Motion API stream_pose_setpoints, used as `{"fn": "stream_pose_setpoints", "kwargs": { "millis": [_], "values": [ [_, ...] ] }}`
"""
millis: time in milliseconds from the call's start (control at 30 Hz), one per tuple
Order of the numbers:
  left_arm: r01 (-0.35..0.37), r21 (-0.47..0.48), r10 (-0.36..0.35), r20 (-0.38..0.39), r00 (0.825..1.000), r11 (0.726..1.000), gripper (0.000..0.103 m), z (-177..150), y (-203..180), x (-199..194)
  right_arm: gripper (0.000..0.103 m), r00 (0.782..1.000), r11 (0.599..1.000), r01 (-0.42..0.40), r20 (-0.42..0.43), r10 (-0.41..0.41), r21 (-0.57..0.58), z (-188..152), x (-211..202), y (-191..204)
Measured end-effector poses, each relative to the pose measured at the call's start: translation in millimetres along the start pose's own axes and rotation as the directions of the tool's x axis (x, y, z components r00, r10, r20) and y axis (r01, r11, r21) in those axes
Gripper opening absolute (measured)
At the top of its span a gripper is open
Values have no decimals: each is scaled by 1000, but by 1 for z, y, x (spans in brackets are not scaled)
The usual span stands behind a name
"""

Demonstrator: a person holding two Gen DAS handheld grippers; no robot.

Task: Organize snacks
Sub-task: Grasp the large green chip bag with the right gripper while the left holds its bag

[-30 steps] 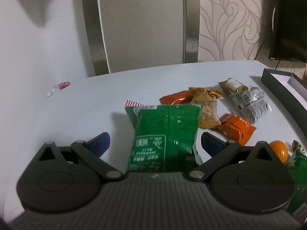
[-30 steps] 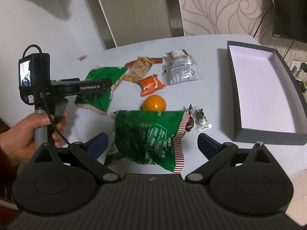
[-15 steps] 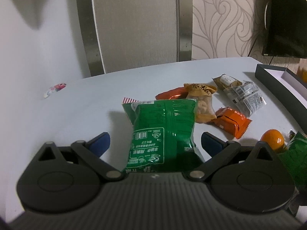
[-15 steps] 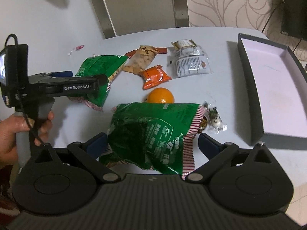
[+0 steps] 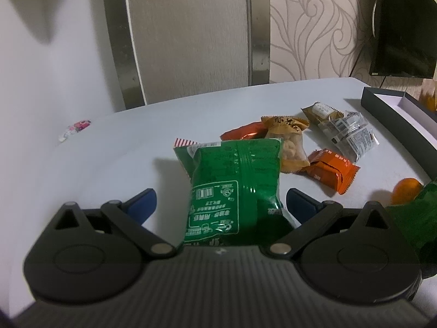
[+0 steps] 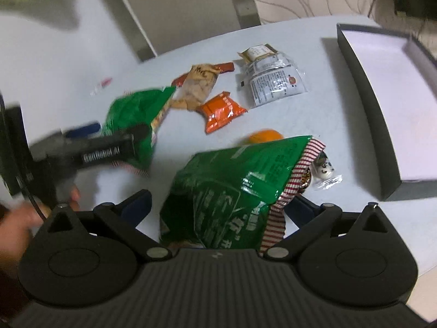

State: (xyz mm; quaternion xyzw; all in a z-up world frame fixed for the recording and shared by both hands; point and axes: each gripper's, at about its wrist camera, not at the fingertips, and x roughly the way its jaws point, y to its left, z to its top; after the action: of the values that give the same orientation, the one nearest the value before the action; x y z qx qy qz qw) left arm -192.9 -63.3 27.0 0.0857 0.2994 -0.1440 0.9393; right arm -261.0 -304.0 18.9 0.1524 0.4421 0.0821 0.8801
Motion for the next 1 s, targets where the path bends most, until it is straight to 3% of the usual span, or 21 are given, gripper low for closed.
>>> {"fn": "stream_pose_setpoints", "kwargs": {
  "millis": [100,167,300,400,533,1000],
  "values": [
    [3,7,-3,-1,1000,1000,103,1,-1,1,103,1000,999,-6,-13,7,40,0,5,-5],
    [7,10,-7,0,1000,1000,103,2,-3,1,91,1000,1000,-12,-21,12,28,-2,7,-7],
    [12,19,-12,-3,1000,1000,103,2,-5,3,83,999,999,-31,-10,31,-33,-2,0,0],
    [15,17,-15,-7,1000,1000,103,2,-5,5,83,999,998,-53,1,53,-45,-4,-9,3],
    [21,9,-20,-12,1000,1000,103,1,-6,8,82,1000,994,-17,21,20,-105,-5,-17,8],
    [66,-49,-68,-27,997,997,103,-2,-2,16,82,999,999,-30,30,31,-38,-13,-44,9]
  ]
}}
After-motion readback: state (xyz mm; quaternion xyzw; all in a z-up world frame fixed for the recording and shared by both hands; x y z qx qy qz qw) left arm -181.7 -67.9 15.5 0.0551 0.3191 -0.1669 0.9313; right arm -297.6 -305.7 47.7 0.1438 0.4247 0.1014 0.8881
